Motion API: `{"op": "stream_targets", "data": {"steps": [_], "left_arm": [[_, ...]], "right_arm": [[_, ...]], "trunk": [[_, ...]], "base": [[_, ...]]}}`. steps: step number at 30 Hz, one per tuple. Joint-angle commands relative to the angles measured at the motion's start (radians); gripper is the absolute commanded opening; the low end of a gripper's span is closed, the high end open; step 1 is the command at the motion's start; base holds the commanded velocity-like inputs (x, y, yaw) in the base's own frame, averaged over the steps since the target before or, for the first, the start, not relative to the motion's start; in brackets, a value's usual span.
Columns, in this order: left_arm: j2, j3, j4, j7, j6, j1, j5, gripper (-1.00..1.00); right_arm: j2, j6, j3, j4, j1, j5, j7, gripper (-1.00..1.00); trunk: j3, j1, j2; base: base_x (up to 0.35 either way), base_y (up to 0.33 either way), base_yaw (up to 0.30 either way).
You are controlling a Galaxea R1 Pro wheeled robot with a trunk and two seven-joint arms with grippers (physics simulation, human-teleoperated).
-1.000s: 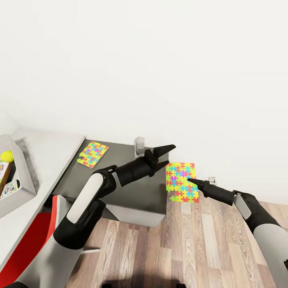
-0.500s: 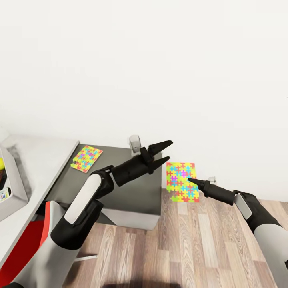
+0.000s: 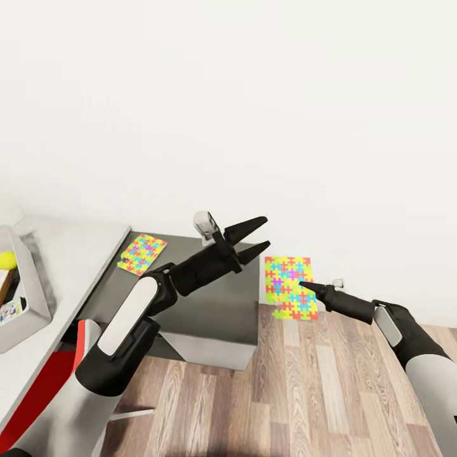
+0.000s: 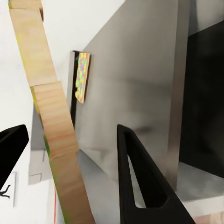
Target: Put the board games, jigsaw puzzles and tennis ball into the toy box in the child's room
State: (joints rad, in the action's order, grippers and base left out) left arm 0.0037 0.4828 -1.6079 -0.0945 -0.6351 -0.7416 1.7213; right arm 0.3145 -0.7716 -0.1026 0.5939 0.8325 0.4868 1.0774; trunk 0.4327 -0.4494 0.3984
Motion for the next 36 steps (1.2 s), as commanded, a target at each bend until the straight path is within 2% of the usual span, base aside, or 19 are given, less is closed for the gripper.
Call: {"op": "stream_targets", "data": {"steps": [1, 8, 10, 11, 15, 16, 19, 25, 36], "left_arm": [[0.002, 0.002, 0.001, -0.023, -0.002, -0.001, 0.001, 1.0], [0.018, 0.002, 0.0, -0.105, -0.003, 0.0, 0.0, 1.0], [0.038, 0.002, 0.0, -0.125, -0.003, 0.0, 0.0, 1.0], [0.038, 0.002, 0.0, -0.125, -0.003, 0.0, 0.0, 1.0], [0.083, -0.003, 0.001, -0.146, -0.002, 0.003, 0.0, 1.0], [0.083, -0.003, 0.001, -0.146, -0.002, 0.003, 0.0, 1.0], [0.103, -0.007, 0.001, -0.152, -0.002, 0.011, 0.0, 1.0], [0.115, -0.008, 0.0, -0.154, -0.002, 0.018, 0.0, 1.0], [0.121, -0.008, 0.001, -0.154, -0.002, 0.022, 0.0, 1.0]], "right_arm": [[0.001, -0.007, -0.001, 0.001, 0.001, 0.002, 0.001, -1.0], [0.005, -0.013, -0.001, 0.006, 0.001, 0.002, 0.001, -1.0], [0.007, -0.015, -0.002, 0.009, 0.001, 0.002, 0.001, -1.0], [0.007, -0.015, -0.002, 0.009, 0.001, 0.002, 0.001, -1.0], [0.009, -0.016, -0.003, 0.019, 0.0, 0.003, 0.001, -1.0], [0.009, -0.016, -0.003, 0.019, 0.0, 0.003, 0.001, -1.0], [0.01, -0.016, -0.004, 0.03, -0.001, 0.003, 0.001, -1.0], [0.01, -0.022, -0.007, 0.048, -0.014, 0.003, 0.002, -1.0], [0.012, -0.112, -0.013, 0.16, -0.059, 0.003, 0.001, -1.0]], "trunk": [[0.0, -0.001, 0.002], [-0.012, -0.001, 0.002], [-0.015, -0.001, 0.002], [-0.016, -0.001, 0.002], [-0.023, -0.001, 0.002], [-0.025, -0.001, 0.002], [-0.029, -0.001, 0.002], [-0.038, -0.001, 0.002], [-0.054, -0.001, 0.002]], "base": [[0.0, 0.0, 0.097], [0.0, 0.0, 0.103], [0.0, 0.0, 0.11], [0.0, 0.0, 0.112], [0.0, 0.0, 0.121], [0.0, 0.0, 0.127], [0.0, 0.0, 0.14], [0.0, 0.0, 0.162], [0.0, 0.0, 0.192]]}}
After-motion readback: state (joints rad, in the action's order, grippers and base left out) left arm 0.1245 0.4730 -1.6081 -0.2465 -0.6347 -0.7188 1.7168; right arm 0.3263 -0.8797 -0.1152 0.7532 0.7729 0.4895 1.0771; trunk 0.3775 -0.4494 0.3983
